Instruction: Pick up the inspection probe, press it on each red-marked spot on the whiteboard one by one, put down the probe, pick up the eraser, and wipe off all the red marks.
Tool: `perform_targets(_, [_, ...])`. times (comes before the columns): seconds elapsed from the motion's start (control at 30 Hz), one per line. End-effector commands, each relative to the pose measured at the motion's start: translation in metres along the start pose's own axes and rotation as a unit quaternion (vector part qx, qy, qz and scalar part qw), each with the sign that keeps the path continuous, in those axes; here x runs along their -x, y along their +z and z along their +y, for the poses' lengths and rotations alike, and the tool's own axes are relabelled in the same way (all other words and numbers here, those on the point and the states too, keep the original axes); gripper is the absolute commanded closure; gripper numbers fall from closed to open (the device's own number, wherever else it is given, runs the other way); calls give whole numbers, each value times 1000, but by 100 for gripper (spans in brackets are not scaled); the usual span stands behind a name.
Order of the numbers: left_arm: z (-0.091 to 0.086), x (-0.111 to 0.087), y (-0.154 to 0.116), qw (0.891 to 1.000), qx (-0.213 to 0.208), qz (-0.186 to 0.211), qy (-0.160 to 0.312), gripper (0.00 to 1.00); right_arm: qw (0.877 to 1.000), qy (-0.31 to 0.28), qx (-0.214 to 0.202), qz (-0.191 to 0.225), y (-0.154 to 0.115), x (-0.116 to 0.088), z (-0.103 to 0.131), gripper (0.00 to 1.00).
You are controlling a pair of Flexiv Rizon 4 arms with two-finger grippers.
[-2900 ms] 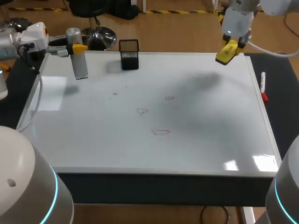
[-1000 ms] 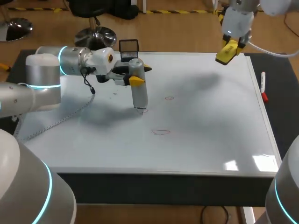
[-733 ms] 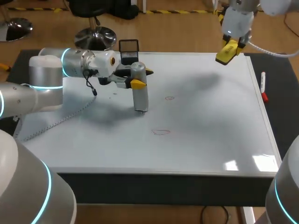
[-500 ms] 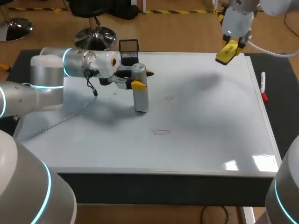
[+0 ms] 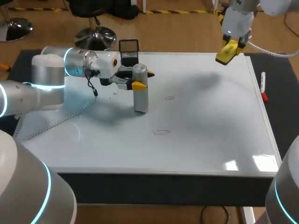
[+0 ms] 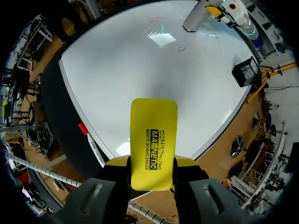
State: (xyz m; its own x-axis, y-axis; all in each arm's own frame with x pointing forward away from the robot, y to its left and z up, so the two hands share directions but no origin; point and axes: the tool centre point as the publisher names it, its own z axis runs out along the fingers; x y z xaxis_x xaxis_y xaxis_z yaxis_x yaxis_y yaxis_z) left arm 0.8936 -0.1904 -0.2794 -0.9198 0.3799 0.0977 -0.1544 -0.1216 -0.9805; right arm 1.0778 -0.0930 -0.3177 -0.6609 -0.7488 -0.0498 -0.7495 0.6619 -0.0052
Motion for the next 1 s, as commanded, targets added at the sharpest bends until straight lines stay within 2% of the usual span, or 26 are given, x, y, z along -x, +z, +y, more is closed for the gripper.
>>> perform_targets(0.03, [4, 0, 0, 1000, 0, 0, 1, 100, 1000, -1, -1, 2, -1, 0, -1, 100])
perform_targets(0.27, [-1, -1, 2, 1000, -2, 1, 4, 100, 1000, -1, -1, 2, -1, 0, -1, 100])
perform_targets(0.57, [-34, -6, -1, 1000, -12, -2, 23, 100, 1000, -1, -1, 2, -1, 0, -1, 100])
perform_targets(0.77, [-45, -4, -18, 999, -9, -17, 33, 100, 1000, -1, -1, 2, -1, 0, -1, 100])
perform_targets(1.0, [-59, 4, -55, 998, 2, -50, 49, 100, 1000, -1, -1, 2, -1, 0, -1, 100])
